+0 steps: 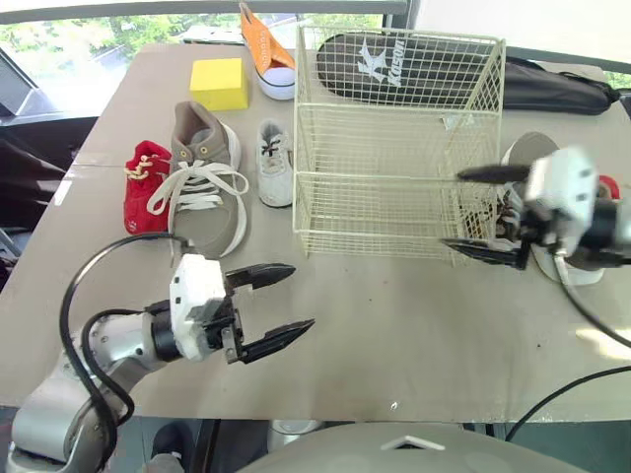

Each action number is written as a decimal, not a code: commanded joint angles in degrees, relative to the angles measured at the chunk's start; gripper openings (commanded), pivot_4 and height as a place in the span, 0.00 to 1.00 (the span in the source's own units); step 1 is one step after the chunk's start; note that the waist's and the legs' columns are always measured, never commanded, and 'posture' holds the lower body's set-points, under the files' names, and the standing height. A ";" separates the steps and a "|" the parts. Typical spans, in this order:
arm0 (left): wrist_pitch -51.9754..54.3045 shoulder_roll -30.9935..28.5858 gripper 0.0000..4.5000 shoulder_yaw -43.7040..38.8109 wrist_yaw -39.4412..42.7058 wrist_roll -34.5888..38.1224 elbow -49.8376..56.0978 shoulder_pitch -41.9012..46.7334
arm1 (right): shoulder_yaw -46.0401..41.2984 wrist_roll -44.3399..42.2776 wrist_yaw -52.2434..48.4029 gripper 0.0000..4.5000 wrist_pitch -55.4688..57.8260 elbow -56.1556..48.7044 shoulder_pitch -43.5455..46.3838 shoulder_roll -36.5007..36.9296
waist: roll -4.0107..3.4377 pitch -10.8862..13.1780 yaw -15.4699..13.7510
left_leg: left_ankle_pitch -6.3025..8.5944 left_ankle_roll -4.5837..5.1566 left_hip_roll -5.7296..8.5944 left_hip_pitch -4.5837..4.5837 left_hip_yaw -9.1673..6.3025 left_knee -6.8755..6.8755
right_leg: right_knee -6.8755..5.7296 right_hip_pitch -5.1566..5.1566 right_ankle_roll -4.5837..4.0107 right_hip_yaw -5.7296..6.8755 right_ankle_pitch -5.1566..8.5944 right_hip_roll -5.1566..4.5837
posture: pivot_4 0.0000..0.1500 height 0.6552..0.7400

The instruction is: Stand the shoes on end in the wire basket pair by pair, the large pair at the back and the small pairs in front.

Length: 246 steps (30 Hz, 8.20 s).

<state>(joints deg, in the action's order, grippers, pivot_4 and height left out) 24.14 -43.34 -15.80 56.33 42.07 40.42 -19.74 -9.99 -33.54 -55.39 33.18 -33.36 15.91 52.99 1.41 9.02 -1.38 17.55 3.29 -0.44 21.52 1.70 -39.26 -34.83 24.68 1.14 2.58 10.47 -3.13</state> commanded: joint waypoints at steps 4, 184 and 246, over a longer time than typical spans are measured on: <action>4.96 -1.70 1.00 5.26 -4.11 2.00 3.02 10.22 | -33.58 -23.10 14.74 0.99 15.92 -11.31 -14.74 -4.64 | 0.06 -0.06 -0.24 | 0.00 0.00 0.02 0.01 -0.02 -0.01 | 0.01 -0.01 0.00 -0.01 -0.01 -0.01 | 1.00 1.00; 14.58 -1.80 0.89 -11.31 -11.83 21.64 -1.75 25.32 | 3.97 -1.23 6.77 0.00 -10.61 39.39 37.16 -9.92 | -0.05 0.05 0.61 | -0.17 0.08 0.08 0.27 0.85 -0.10 | -0.02 0.46 0.15 -1.89 -0.34 0.68 | 1.00 1.00; 33.03 -13.22 0.66 14.60 -3.39 -12.78 -78.54 59.94 | -7.75 -21.24 8.13 1.00 -2.25 -15.28 -7.63 -1.66 | 0.36 -0.10 0.48 | -0.07 0.06 -0.08 -0.20 0.93 0.04 | -0.08 0.08 0.20 -0.78 -0.27 0.24 | 1.00 1.00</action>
<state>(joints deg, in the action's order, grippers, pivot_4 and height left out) 58.17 -58.86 -3.99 50.87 32.16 -35.29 40.31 -15.19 -53.56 -48.27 31.09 -46.83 8.50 50.49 1.78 8.91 -0.91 17.49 3.40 -0.50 21.28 2.69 -39.23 -34.96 24.76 1.37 1.76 10.21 -2.99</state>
